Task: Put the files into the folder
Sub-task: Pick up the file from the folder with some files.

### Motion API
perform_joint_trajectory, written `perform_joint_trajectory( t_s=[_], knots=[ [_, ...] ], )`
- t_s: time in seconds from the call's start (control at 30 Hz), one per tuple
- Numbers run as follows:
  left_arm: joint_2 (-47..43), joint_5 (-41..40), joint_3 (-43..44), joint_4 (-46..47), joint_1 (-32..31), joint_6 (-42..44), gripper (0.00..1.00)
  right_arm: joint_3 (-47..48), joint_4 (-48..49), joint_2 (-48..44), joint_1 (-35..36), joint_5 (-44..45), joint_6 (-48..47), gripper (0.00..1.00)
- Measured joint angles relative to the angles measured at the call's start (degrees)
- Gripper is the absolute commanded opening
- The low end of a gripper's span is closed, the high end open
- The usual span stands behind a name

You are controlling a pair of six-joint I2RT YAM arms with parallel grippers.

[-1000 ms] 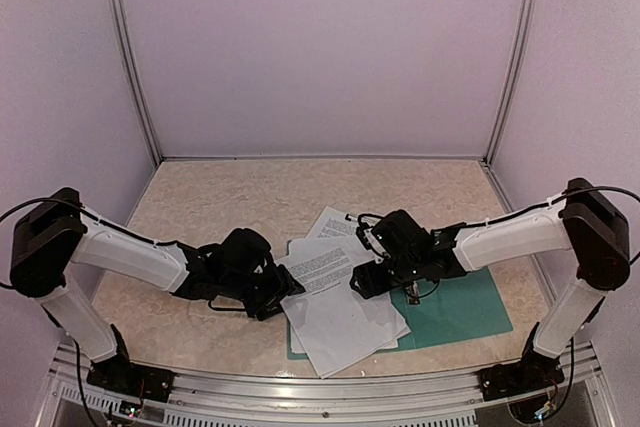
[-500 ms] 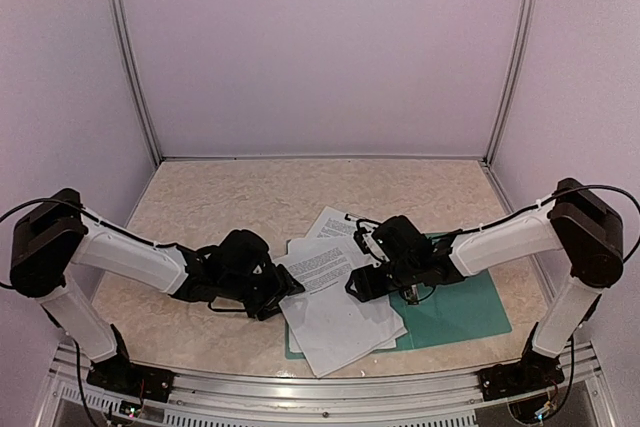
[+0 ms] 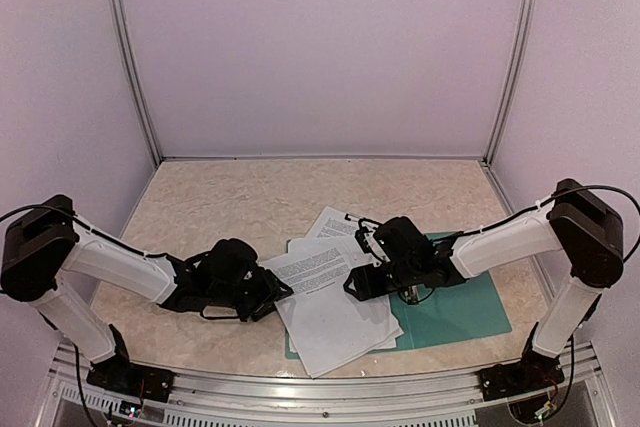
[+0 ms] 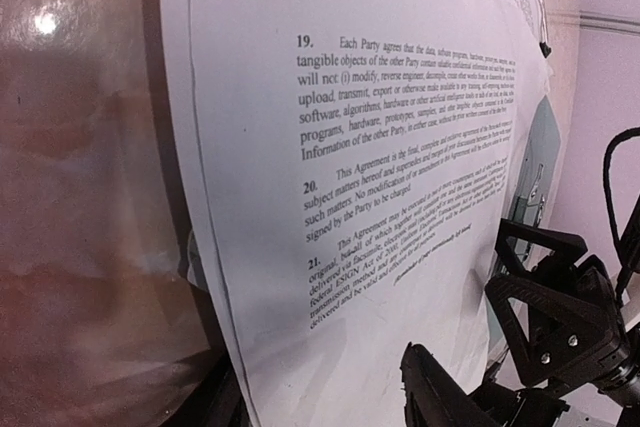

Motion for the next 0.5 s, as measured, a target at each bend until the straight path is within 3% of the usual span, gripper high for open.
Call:
perform_joint_trajectory(
  t_s=[0.27, 0.5],
  knots=[
    [0.4, -1.7, 0.0, 1.8, -0.5, 2.7, 0.46, -0.1, 0.2, 0.0, 0.0, 0.0, 0.2, 0.65],
    [2.3, -1.6, 0.0, 4.1, -0.5, 2.6, 0.36, -0.1, 0.2, 0.0, 0.0, 0.0, 0.2, 0.65]
  ],
)
